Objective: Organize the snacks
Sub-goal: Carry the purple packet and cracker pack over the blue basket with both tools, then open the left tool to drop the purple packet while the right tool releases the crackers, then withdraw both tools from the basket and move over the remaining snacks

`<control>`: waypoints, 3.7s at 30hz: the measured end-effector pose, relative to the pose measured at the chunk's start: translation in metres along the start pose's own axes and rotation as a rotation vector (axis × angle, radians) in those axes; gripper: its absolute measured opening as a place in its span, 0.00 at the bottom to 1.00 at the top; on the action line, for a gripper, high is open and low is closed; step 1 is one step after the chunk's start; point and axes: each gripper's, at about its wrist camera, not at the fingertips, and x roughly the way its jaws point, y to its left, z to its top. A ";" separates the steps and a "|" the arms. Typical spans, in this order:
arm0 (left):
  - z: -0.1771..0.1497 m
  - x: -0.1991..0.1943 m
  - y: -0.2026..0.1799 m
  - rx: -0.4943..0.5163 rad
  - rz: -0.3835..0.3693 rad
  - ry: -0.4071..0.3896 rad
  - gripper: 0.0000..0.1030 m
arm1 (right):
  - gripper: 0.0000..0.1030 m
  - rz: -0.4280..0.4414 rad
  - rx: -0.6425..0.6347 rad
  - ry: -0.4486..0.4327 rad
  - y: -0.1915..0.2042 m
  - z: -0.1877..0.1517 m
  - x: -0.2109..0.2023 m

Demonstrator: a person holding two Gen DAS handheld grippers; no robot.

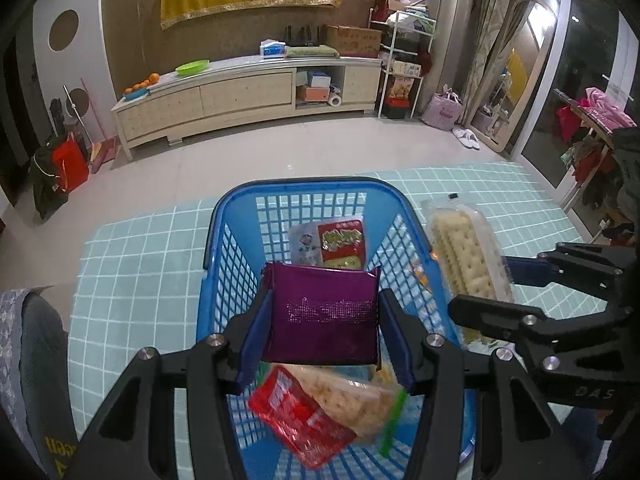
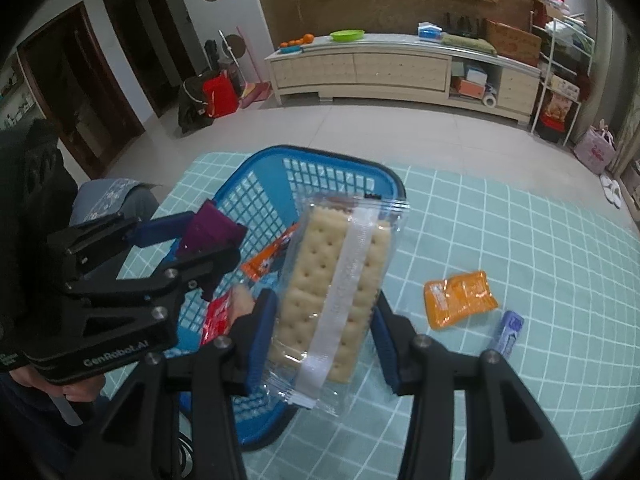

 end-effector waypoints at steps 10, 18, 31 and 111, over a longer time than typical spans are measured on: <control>0.005 0.030 0.014 0.006 0.033 0.043 0.72 | 0.50 -0.017 0.019 0.026 -0.014 -0.006 0.008; -0.002 0.007 0.019 -0.021 0.008 0.036 0.72 | 0.50 -0.009 0.013 0.023 -0.009 -0.002 0.000; -0.020 -0.030 0.034 -0.028 0.029 -0.005 0.72 | 0.50 0.000 -0.037 0.019 0.029 0.009 -0.007; -0.002 0.056 -0.200 0.112 -0.077 0.119 0.72 | 0.80 -0.251 0.226 -0.009 -0.193 -0.078 -0.068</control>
